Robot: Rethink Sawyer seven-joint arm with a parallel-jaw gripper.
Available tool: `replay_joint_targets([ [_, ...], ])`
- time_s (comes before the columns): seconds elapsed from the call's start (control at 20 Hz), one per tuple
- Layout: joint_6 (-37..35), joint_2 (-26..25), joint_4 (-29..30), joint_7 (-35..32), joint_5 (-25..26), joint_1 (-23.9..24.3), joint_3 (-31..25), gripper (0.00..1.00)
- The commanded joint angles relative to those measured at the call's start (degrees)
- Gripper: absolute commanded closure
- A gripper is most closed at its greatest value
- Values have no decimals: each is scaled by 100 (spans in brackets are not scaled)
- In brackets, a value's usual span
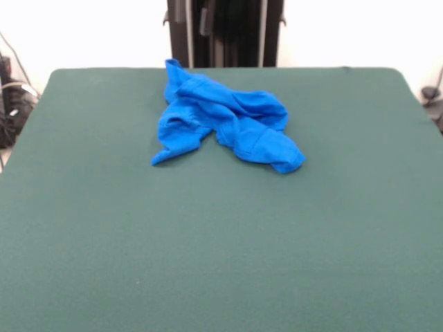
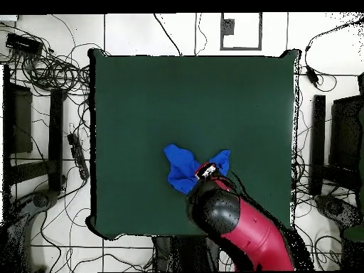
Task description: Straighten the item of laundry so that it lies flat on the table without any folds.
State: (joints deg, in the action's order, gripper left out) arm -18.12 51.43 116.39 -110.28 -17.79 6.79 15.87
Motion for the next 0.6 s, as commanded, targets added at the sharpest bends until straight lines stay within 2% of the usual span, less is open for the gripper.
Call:
replay_joint_targets([
  [0.05,576,-617,335,-424,252,27,-1420,0],
  [0.35,1032,-1140,120,-1195,-155,-286,-1553,0],
  [0.6,1081,-1485,-427,-1242,-289,-649,-1234,0],
])
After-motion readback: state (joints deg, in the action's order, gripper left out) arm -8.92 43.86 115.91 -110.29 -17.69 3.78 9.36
